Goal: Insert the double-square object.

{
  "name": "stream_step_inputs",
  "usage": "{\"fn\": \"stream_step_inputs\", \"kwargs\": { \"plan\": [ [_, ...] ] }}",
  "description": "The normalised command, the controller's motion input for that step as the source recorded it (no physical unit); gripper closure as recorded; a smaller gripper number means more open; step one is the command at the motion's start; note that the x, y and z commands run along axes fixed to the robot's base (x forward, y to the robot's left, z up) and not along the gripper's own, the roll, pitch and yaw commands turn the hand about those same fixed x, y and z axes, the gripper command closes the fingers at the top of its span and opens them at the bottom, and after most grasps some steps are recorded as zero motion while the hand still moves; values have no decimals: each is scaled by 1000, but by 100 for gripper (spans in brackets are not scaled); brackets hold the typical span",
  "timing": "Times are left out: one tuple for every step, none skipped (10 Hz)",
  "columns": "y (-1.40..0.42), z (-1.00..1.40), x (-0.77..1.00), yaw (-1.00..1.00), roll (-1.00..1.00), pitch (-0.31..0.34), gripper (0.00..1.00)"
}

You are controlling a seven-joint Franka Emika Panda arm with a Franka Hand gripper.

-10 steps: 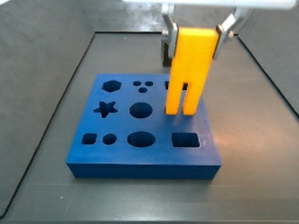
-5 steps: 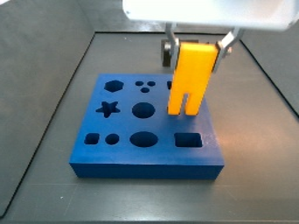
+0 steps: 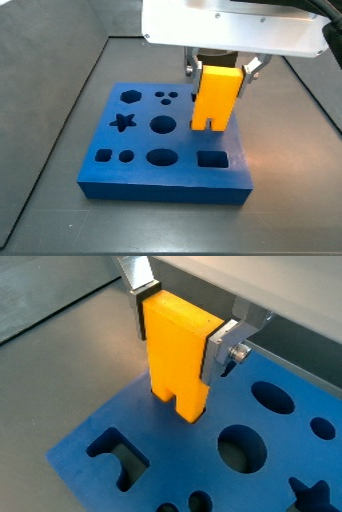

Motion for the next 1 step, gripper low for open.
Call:
{"fn": "stream_step_inputs", "kwargs": {
  "plan": [
    [0, 0, 0, 0, 0, 0, 100]
  ]
}}
